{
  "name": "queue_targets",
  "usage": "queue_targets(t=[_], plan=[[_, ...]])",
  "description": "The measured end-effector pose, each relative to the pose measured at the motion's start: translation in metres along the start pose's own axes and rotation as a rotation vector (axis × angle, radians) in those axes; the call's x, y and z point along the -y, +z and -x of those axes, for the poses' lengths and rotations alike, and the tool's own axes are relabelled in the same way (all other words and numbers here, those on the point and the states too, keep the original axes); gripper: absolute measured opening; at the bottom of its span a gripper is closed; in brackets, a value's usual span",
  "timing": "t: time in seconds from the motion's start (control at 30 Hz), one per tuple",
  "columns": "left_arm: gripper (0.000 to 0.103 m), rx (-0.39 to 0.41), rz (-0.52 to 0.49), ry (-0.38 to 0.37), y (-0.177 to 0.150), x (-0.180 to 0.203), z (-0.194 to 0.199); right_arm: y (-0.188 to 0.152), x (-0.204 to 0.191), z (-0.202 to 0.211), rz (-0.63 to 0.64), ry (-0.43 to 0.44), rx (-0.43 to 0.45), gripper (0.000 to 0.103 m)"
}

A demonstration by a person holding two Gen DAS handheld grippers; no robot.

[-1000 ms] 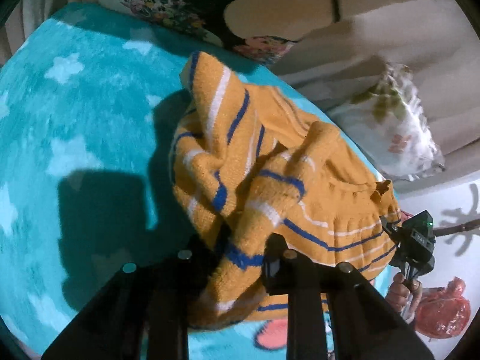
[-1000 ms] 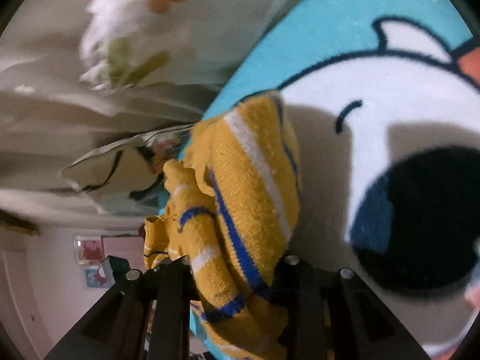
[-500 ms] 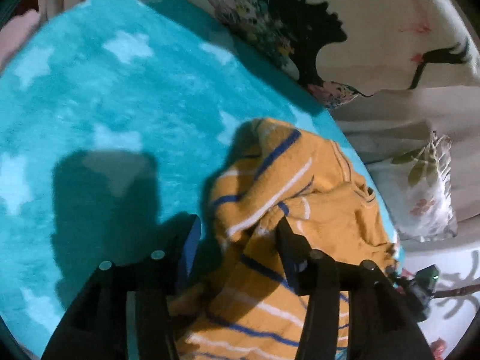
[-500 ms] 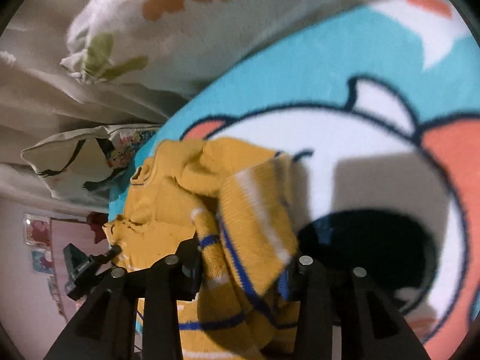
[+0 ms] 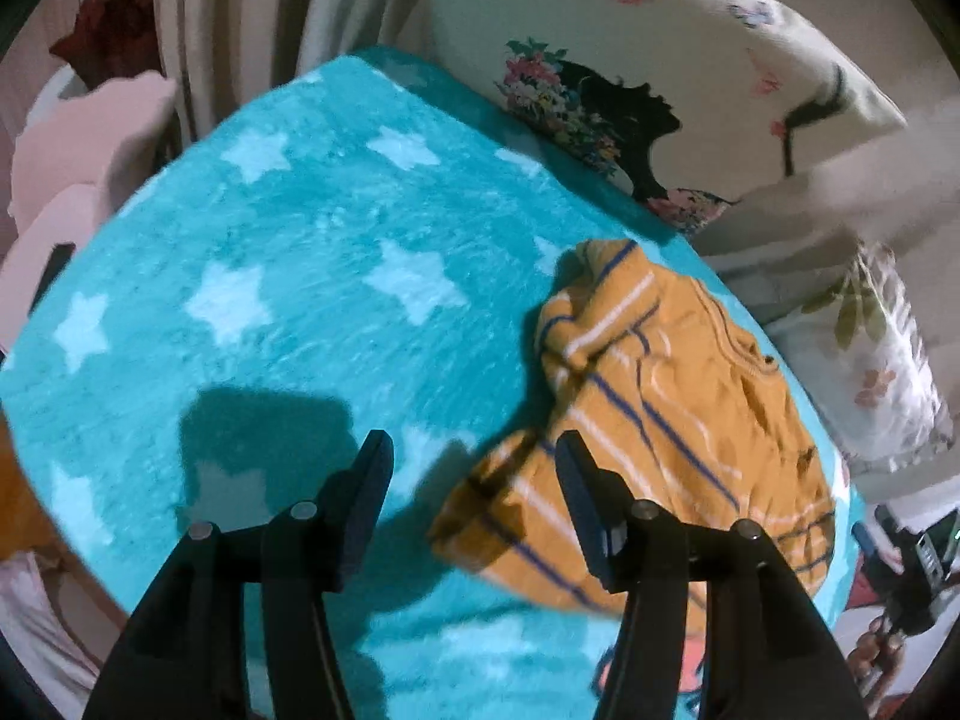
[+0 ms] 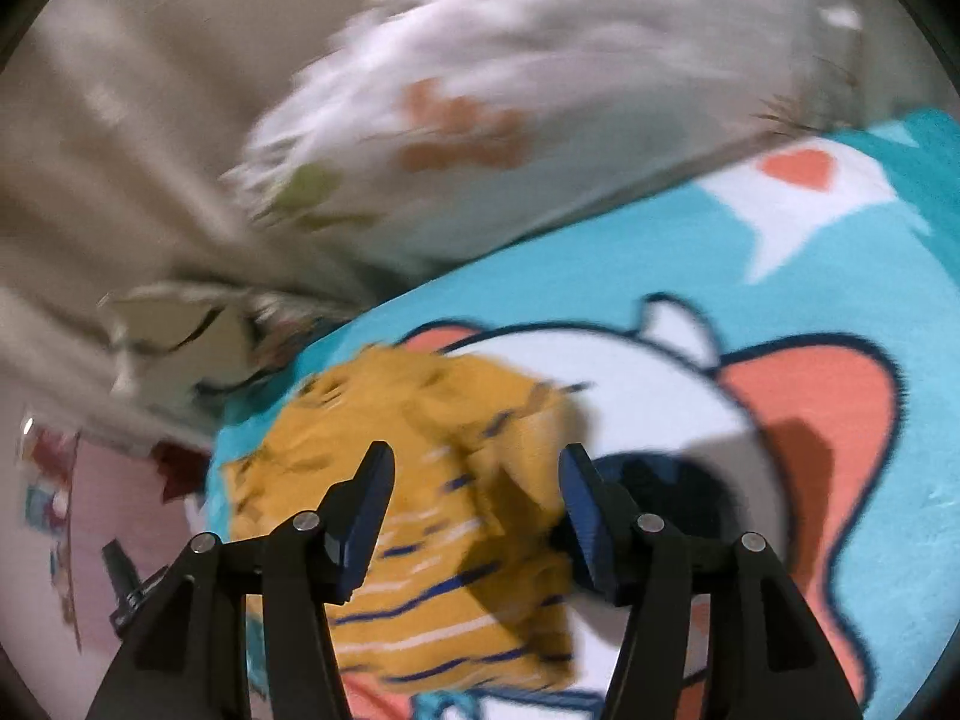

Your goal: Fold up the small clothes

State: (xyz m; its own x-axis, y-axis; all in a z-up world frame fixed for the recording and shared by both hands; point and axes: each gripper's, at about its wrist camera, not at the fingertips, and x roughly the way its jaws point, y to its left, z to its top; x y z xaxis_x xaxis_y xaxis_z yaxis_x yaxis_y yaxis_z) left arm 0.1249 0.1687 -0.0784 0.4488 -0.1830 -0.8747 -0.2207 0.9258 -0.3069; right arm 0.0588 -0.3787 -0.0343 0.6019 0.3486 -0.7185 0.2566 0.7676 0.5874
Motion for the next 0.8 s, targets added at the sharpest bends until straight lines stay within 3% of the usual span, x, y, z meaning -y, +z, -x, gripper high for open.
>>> queue_targets(t=[0.17,0.33,0.43,0.5,0.57,0.63,0.8], plan=[[0.058,0.054,-0.061,0.025,-0.014,0.006,0.016,-0.028,-0.039,-0.031,0.075,0.057,-0.091,0.062],[0.063,0.171,-0.072,0.047,-0.009,-0.012,0.043,-0.026,-0.030,-0.097,0.062,-0.134,-0.198,0.058],[0.092,0.309,-0.108,0.062,-0.007,-0.023,0.067,-0.024,-0.055,-0.093,0.056,-0.210,-0.145,0.058],[0.094,0.368,-0.149,0.022,-0.002,-0.031,0.079,-0.030,-0.094,-0.091,0.135,-0.276,-0.100,0.058],[0.094,0.339,-0.148,-0.011,0.007,-0.039,0.079,-0.038,-0.135,-0.097,0.217,-0.303,-0.068,0.058],[0.094,0.275,-0.154,0.016,0.018,-0.046,0.072,-0.051,-0.179,-0.116,0.284,-0.254,-0.067,0.058],[0.094,0.203,-0.169,0.024,0.018,-0.062,0.057,-0.079,-0.256,-0.192,0.394,-0.148,-0.208,0.048]])
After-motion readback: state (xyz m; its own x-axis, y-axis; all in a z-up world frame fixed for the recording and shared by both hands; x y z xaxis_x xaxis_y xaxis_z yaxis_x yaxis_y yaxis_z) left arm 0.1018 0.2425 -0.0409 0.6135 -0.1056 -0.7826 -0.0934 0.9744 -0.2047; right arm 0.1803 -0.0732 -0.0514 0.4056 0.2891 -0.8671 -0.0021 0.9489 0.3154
